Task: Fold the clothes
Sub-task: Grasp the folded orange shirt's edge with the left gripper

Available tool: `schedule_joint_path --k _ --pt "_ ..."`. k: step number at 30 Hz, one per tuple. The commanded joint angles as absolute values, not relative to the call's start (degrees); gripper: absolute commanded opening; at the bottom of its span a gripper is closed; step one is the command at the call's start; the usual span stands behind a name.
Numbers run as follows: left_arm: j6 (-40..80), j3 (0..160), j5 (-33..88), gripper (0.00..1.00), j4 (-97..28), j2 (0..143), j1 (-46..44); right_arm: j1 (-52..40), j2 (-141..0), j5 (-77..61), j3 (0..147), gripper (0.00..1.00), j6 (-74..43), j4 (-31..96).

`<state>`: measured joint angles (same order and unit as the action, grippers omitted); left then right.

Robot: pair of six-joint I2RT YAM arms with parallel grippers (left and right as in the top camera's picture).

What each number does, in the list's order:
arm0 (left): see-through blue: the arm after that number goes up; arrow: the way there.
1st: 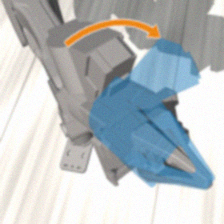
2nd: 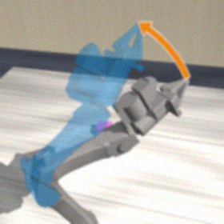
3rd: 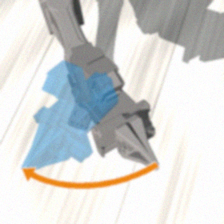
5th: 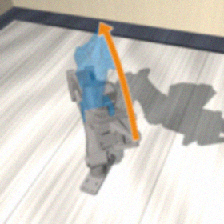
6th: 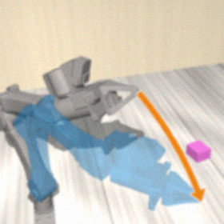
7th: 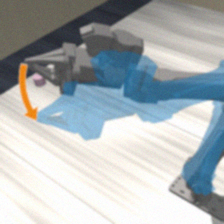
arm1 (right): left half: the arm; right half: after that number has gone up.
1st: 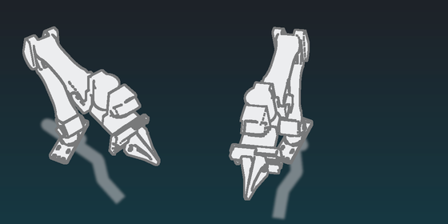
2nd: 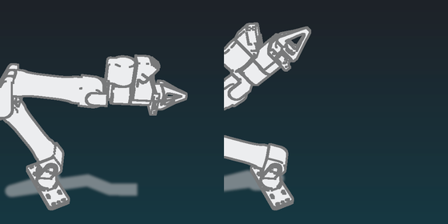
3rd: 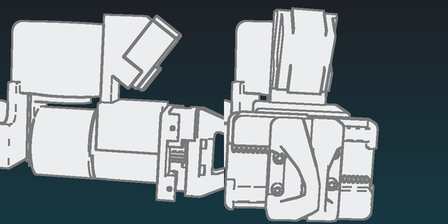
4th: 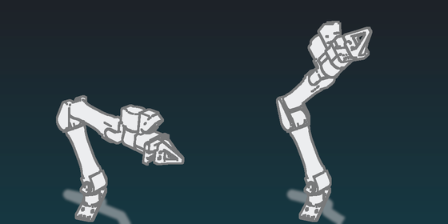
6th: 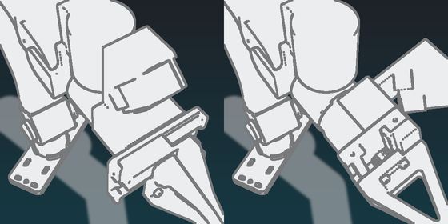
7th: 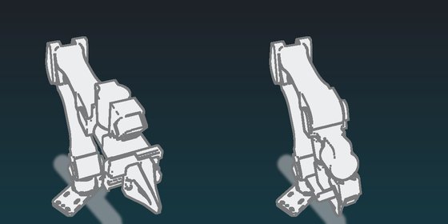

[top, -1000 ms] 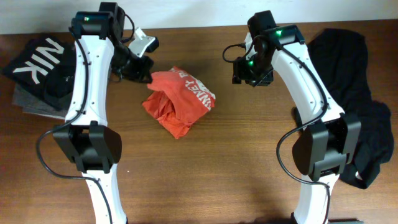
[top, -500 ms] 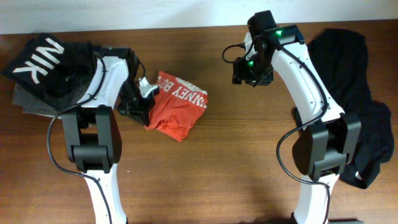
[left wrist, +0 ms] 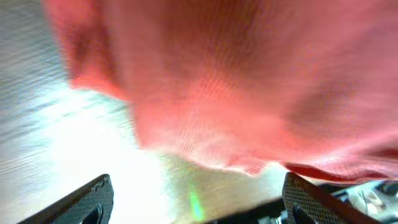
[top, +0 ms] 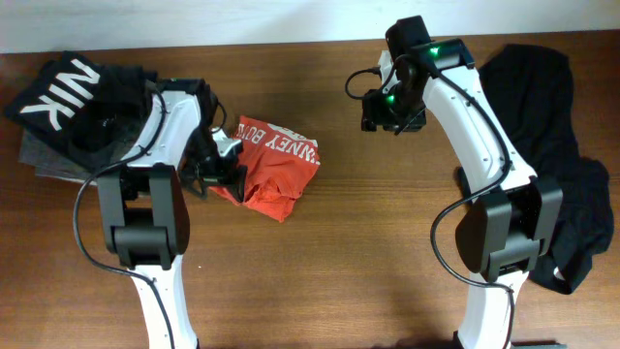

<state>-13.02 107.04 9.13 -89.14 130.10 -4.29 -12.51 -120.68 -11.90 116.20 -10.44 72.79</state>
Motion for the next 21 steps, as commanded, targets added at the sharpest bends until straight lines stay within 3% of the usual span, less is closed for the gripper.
schedule_joint_path --k 1,5,13,17,21 --pt "-9.2 114.2 5.5 0.92 -91.1 126.0 -3.8 -12.2 -118.7 -11.4 117.2 0.61 -9.2 72.6" --pt "-5.8 118.4 4.9 0.99 -91.5 121.6 -3.8 -11.4 -118.7 -11.4 117.2 0.62 -9.2 73.1" --pt "-1.5 118.7 13.1 0.99 -91.8 117.4 -6.3 -8.7 -118.7 -11.4 117.2 0.68 -9.2 72.4" --pt "-0.7 118.2 7.4 0.99 -89.8 117.4 -12.0 -6.8 -118.7 -11.4 117.2 0.70 -9.2 71.9" --pt "9.0 118.2 0.6 0.99 -87.8 117.4 -16.7 -4.8 -118.7 -11.4 117.2 0.72 -9.2 71.5"
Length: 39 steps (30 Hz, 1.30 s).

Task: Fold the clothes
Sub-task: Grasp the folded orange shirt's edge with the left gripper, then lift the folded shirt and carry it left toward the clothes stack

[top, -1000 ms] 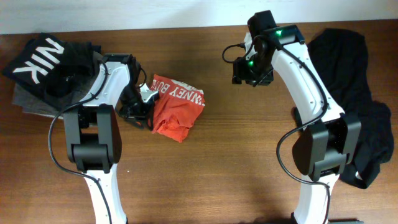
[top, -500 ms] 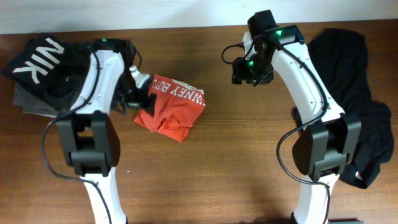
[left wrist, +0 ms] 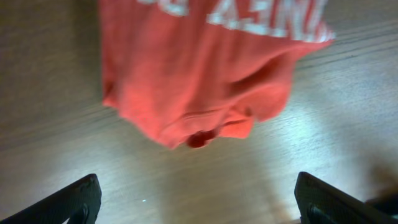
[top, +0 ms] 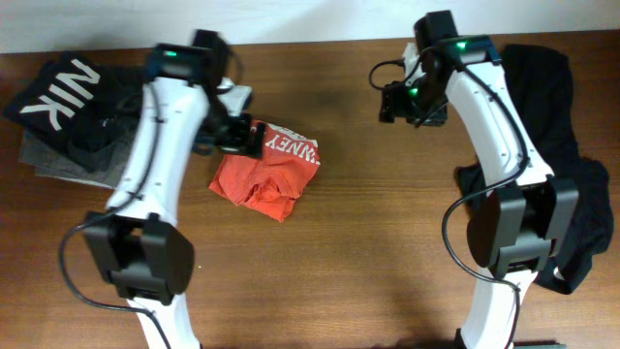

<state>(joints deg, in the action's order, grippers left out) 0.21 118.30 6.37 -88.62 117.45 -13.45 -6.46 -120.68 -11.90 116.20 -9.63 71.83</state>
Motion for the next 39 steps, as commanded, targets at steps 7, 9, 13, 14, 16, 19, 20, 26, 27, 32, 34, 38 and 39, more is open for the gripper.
schedule_joint_path --k 7,9,13,14,16,19,20,26,27,32,34,38,39 --pt "31.6 116.0 0.2 0.94 -86.3 117.4 -20.8 -2.7 -118.7 -11.4 117.2 0.74 -9.2 71.1" --pt "35.0 113.9 0.2 0.93 -84.3 117.4 -22.2 -2.5 -118.7 -11.4 117.2 0.75 -9.2 71.1" --pt "41.5 108.0 0.1 0.89 -79.7 117.4 -24.8 -2.5 -118.7 -11.4 117.2 0.75 -9.2 71.1" --pt "43.5 106.6 0.1 0.89 -79.1 117.4 -25.2 -2.5 -118.7 -11.4 117.2 0.75 -9.2 71.1" --pt "48.9 103.5 -0.3 0.83 -78.0 117.2 -25.7 -2.5 -118.7 -11.4 117.2 0.75 -9.2 71.1" --pt "57.5 99.6 -2.8 0.82 -77.0 116.0 -25.8 -2.5 -118.7 -11.4 117.2 0.76 -9.2 71.1" --pt "59.5 98.3 -3.4 0.82 -76.2 115.3 -25.8 -2.5 -118.7 -11.4 117.2 0.76 -9.2 71.1" --pt "62.2 88.9 -3.9 0.82 -64.2 108.5 -25.9 -2.5 -118.7 -11.3 117.2 0.79 -8.3 71.1" --pt "62.6 85.8 -4.1 0.82 -60.6 107.1 -25.8 -2.5 -118.8 -11.4 117.2 0.79 -8.1 71.1" --pt "63.4 78.7 -5.0 0.82 -55.2 106.3 -24.1 -2.5 -118.8 -11.4 117.2 0.80 -7.7 71.1" --pt "63.4 76.9 -5.0 0.82 -53.7 106.3 -23.0 -2.5 -118.8 -11.2 117.2 0.80 -7.7 71.1" --pt "63.4 75.3 -5.0 0.81 -52.8 106.3 -21.9 -2.5 -118.8 -10.3 117.2 0.81 -7.7 71.1" --pt "63.4 74.8 -5.5 0.81 -52.3 106.3 -21.9 -2.5 -118.8 -10.3 117.2 0.81 -7.7 71.1"
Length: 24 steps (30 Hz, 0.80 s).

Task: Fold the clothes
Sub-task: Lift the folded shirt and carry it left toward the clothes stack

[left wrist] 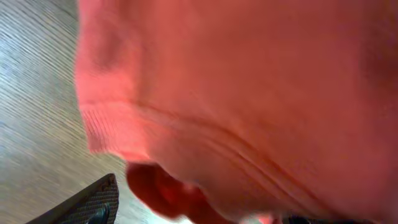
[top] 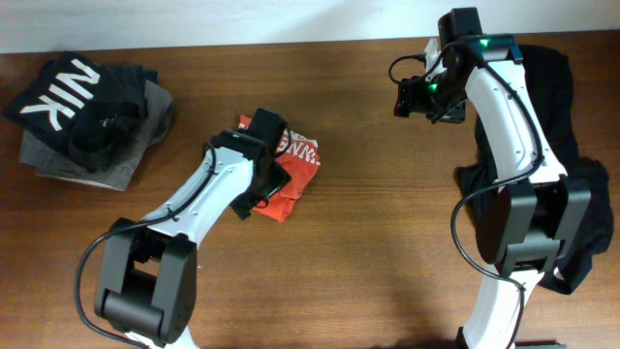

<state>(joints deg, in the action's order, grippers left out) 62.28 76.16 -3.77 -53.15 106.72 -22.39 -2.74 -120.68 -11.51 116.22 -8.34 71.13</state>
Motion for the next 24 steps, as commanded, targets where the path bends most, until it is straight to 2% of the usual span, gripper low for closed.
schedule_joint_path --k 1,10,12,13,14,16,17,18,21,24 --pt "63.3 74.1 -6.1 0.81 -51.5 106.3 -22.0 -2.5 -118.8 -10.3 117.2 0.81 -7.7 71.2" --pt "58.2 67.2 -7.4 0.80 -36.2 106.3 -21.9 -2.5 -118.9 -10.3 117.2 0.82 -7.7 71.2" --pt "58.2 67.2 -7.9 0.74 -36.2 106.3 -21.6 -2.5 -118.9 -10.3 117.2 0.82 -7.7 71.2" --pt "57.6 67.2 -8.0 0.67 -36.2 106.3 -21.4 -2.5 -118.9 -10.3 117.2 0.82 -7.7 71.2" --pt "57.1 67.2 -7.9 0.48 -36.2 106.3 -21.2 -2.5 -118.9 -10.3 117.2 0.82 -7.7 71.2" --pt "56.9 67.2 -8.0 0.17 -36.5 106.3 -20.8 -2.5 -118.9 -10.3 117.2 0.82 -7.7 71.2" --pt "56.9 67.2 -8.0 0.06 -36.6 106.3 -20.8 -2.5 -118.9 -10.3 117.2 0.82 -7.7 71.2" --pt "56.9 67.1 -8.1 0.01 -36.8 106.3 -20.8 -2.5 -118.9 -10.3 117.2 0.82 -7.7 71.2" --pt "56.4 67.1 -8.2 0.01 -37.1 106.3 -20.8 -2.6 -118.9 -10.3 117.2 0.82 -7.7 71.3" --pt "50.4 67.2 -8.2 0.01 -36.8 106.1 -20.8 -2.6 -118.9 -10.3 117.2 0.82 -7.7 71.6"
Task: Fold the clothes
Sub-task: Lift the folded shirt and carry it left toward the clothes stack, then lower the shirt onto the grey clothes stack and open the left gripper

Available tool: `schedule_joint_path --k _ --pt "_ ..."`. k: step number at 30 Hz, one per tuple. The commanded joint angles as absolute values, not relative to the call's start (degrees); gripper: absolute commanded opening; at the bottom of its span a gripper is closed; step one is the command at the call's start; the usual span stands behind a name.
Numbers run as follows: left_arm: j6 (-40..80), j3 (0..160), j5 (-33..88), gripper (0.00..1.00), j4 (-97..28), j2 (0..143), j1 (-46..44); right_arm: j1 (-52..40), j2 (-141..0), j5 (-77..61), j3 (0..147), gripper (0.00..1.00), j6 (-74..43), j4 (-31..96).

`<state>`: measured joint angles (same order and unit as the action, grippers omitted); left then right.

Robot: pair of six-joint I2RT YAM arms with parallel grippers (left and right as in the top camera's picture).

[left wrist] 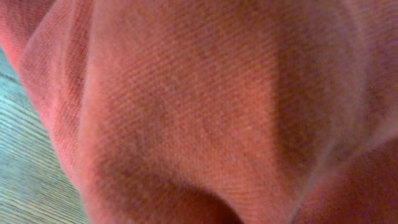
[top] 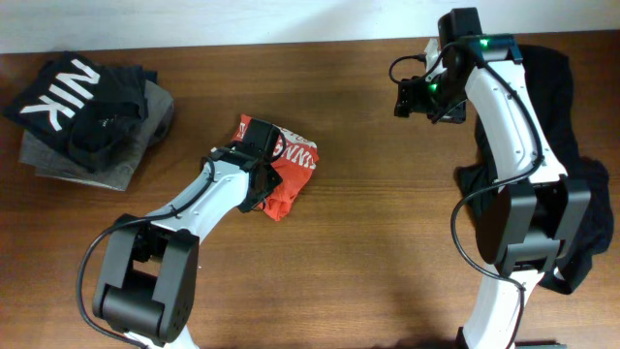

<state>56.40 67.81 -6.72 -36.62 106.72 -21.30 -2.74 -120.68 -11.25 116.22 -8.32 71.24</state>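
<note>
A crumpled red garment [top: 293, 173] with white lettering lies on the wooden table, left of the middle. My left gripper [top: 259, 167] is pressed down onto its left half. In the left wrist view the red garment [left wrist: 205, 106] fills nearly the whole picture and hides the fingers, so whether they are open or shut cannot be told. A sliver of table [left wrist: 15, 168] shows at the left. My right gripper [top: 423, 95] hangs over the back right of the table, beside a heap of black clothes [top: 552, 107], with nothing seen in it.
A stack of folded clothes [top: 82, 121], black with white letters over grey, sits at the back left corner. The black heap runs down the right edge behind the right arm's base [top: 518, 233]. Bare wooden table [top: 368, 242] lies in front of the garment.
My left gripper has shifted slightly up and left on the red garment and sits closer to it; red cloth now fills the wrist view and the finger is hidden. The right arm has not moved.
First my left gripper was low at the garment's left edge and my right over the table's middle back. Then the left was above the garment's top left and the right farther right. Later the left came from the front onto the garment, where it now presses deeper.
</note>
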Motion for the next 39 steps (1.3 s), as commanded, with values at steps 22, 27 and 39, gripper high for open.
schedule_joint_path --k 22,27,39 --pt "-1.1 80.0 -12.0 0.00 -24.9 87.9 -6.3 -2.6 -118.9 -10.3 117.2 0.83 -7.4 72.2" --pt "-7.1 80.0 -10.9 0.00 -19.4 87.9 -0.3 -2.6 -118.9 -10.3 117.2 0.82 -7.3 72.7" --pt "9.4 80.0 1.7 0.00 -10.8 93.1 19.7 -2.6 -118.9 -10.3 117.2 0.83 -7.3 72.7"
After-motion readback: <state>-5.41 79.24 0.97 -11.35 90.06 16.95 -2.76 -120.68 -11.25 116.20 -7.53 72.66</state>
